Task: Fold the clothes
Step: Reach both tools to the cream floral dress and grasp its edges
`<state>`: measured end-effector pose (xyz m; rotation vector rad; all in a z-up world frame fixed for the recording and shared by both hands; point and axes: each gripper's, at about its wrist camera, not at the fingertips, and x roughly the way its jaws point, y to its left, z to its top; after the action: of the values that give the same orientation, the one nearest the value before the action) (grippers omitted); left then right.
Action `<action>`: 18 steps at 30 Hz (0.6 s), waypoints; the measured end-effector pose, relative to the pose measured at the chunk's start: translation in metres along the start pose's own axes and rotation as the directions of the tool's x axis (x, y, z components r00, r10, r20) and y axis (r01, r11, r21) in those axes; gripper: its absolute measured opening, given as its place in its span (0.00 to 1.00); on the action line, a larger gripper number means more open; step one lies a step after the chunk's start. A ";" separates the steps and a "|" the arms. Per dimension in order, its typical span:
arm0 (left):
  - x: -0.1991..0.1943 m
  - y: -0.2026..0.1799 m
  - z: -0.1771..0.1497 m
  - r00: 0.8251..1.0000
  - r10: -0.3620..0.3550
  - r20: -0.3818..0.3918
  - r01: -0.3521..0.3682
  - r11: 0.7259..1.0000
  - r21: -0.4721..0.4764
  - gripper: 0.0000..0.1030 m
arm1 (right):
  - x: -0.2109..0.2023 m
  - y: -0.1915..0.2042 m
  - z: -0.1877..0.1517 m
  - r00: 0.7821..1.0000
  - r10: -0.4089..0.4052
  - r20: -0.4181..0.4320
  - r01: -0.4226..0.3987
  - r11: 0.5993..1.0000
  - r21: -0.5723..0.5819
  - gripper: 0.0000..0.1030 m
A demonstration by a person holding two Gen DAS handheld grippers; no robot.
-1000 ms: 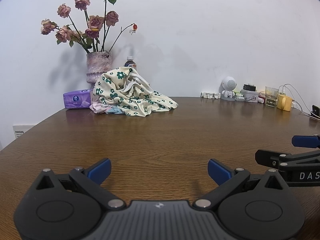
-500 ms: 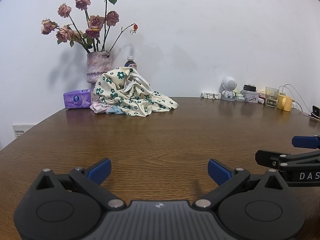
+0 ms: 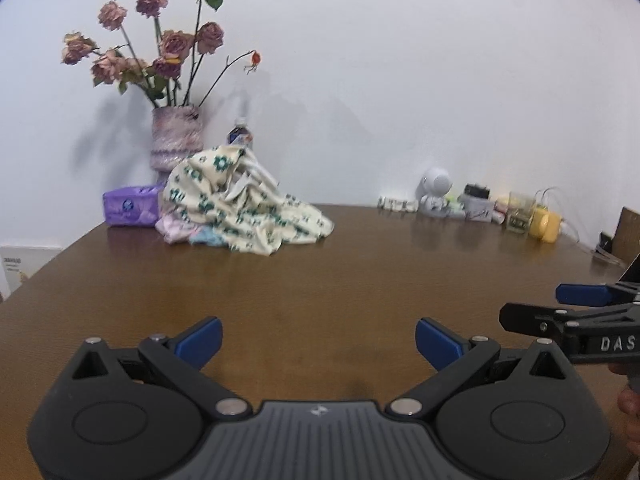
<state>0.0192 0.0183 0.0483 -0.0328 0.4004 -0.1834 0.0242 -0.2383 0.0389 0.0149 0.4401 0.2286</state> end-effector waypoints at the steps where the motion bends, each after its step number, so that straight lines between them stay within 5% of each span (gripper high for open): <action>1: 0.002 0.002 0.008 1.000 -0.015 -0.004 0.015 1.000 0.005 1.00 | 0.002 -0.003 0.008 1.000 0.003 -0.001 -0.003 1.000 0.011 1.00; 10: 0.038 0.031 0.064 0.999 0.036 -0.036 -0.035 0.999 0.023 1.00 | 0.038 -0.010 0.070 0.993 0.115 0.010 -0.114 0.993 -0.030 1.00; 18: 0.089 0.080 0.114 0.982 0.181 -0.051 -0.179 0.983 0.041 0.99 | 0.100 0.033 0.115 0.993 0.118 0.012 -0.110 0.956 -0.271 1.00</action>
<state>0.1579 0.0797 0.1137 0.0439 0.4516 -0.0130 0.1536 -0.1802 0.1025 -0.2247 0.3770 0.4002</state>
